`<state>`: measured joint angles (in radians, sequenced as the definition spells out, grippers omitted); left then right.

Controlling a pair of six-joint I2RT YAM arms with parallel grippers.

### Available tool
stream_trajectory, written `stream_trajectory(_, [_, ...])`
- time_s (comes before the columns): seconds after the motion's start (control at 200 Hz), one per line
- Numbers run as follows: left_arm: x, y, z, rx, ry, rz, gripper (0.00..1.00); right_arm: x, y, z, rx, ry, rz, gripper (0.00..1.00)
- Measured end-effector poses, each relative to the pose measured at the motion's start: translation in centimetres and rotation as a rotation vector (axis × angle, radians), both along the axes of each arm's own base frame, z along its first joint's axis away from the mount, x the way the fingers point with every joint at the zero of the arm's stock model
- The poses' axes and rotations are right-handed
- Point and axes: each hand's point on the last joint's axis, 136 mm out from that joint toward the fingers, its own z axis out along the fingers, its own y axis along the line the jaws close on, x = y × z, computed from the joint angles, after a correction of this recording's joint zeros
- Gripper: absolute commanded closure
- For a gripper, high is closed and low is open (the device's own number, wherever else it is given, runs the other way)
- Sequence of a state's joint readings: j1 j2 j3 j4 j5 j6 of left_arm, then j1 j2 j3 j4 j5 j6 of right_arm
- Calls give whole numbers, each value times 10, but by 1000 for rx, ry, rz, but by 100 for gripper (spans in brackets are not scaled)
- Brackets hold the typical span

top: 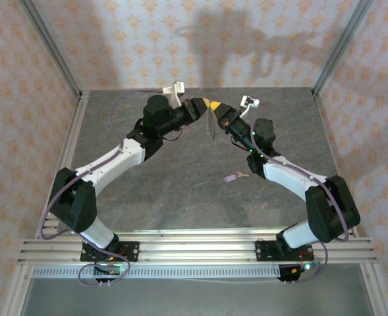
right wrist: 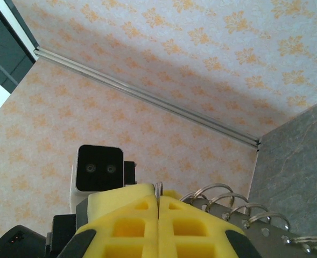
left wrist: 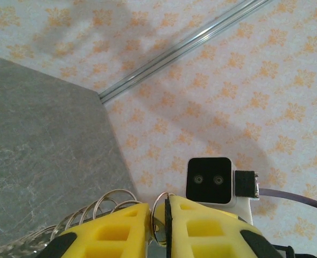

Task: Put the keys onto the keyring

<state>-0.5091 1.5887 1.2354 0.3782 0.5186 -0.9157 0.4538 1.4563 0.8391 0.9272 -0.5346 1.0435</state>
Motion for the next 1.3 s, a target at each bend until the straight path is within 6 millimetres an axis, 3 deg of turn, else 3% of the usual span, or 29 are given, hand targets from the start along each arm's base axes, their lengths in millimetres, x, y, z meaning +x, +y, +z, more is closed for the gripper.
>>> stream_trajectory(0.26, [0,-2,2,-3,-6,-2,100,2,-1,-2,-1,5,-7,100])
stream_trajectory(0.475, [1,-3,0,1,-7,-1,100,3,-1,-2,-1,6,-10,100])
stream_trajectory(0.58, [2,-3,0,14,-20,-3,100,4,-2,-4,-6,12,-13,71])
stream_trajectory(0.671, [0,-5,0,31,-39,-11,100,5,-11,-8,-26,27,-34,62])
stream_trajectory(0.906, [-4,-6,-1,56,-76,-66,100,-3,-65,2,-65,23,-153,60])
stream_trajectory(1.051, [-7,-5,0,78,-112,-109,100,-15,-69,12,-107,-15,-158,61])
stream_trajectory(1.296, [-21,-14,3,124,-194,-210,100,-18,-59,-2,-172,-9,-101,62])
